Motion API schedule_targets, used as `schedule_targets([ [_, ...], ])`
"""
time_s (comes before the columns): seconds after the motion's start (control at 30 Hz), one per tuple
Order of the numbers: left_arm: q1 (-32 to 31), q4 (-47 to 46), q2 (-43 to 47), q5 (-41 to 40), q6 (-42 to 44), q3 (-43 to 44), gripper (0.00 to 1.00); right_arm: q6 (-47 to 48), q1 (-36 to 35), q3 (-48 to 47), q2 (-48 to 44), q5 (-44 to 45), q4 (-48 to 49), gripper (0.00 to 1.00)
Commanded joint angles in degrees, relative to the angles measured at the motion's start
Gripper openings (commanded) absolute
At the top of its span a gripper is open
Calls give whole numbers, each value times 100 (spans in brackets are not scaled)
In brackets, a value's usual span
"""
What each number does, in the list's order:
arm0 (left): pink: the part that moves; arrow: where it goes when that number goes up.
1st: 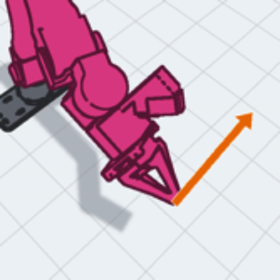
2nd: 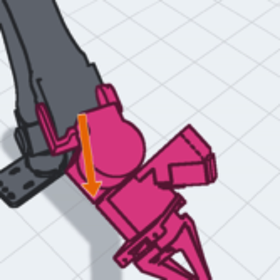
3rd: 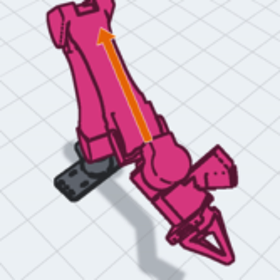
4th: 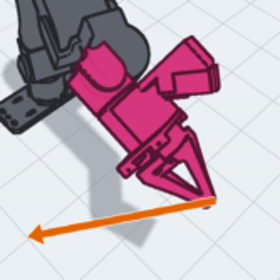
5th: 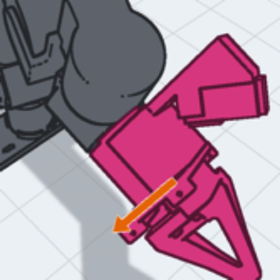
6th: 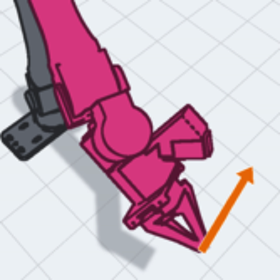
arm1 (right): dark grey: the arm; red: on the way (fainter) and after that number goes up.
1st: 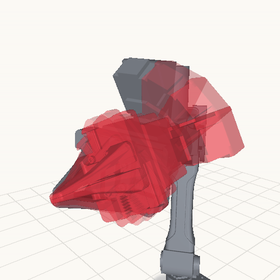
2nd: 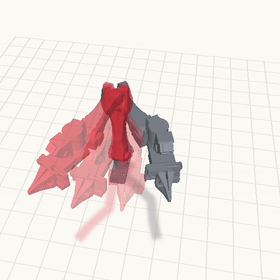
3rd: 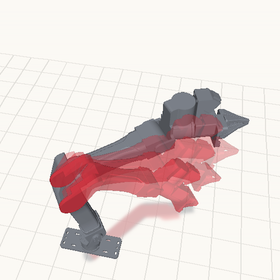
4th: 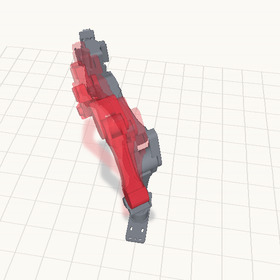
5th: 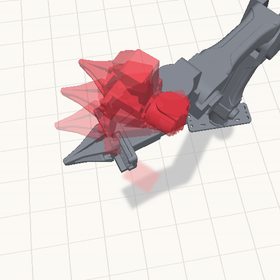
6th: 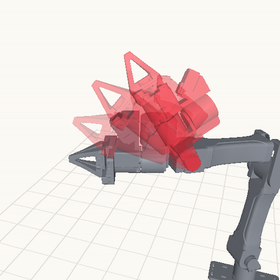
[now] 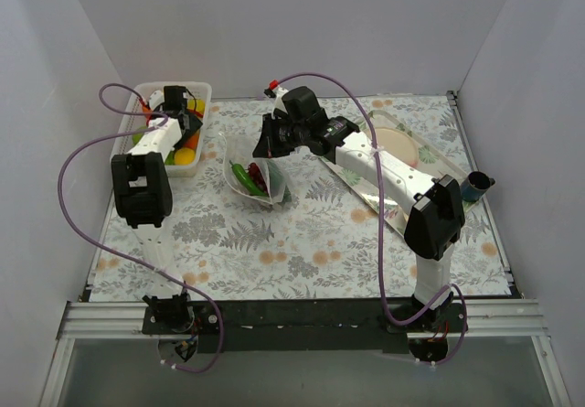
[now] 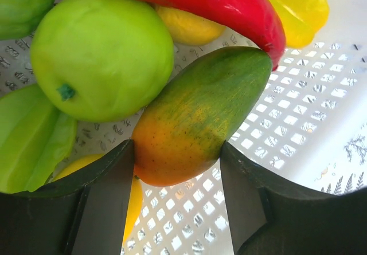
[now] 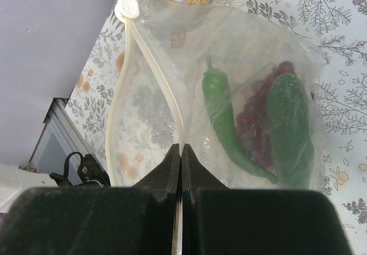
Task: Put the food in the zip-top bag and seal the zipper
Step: Pick up the fake fruit from the bin.
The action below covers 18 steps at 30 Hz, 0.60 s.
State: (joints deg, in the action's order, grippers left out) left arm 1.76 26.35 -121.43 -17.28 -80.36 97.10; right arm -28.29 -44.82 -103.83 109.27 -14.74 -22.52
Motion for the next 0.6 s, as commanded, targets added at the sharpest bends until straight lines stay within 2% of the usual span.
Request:
schedule_targets([
  [0.0, 9, 230, 585, 5, 345, 116, 33, 34, -36, -269, 33, 24, 90, 1],
  [0.57, 17, 406, 1121, -127, 679, -68, 33, 52, -36, -234, 77, 77, 81, 1],
])
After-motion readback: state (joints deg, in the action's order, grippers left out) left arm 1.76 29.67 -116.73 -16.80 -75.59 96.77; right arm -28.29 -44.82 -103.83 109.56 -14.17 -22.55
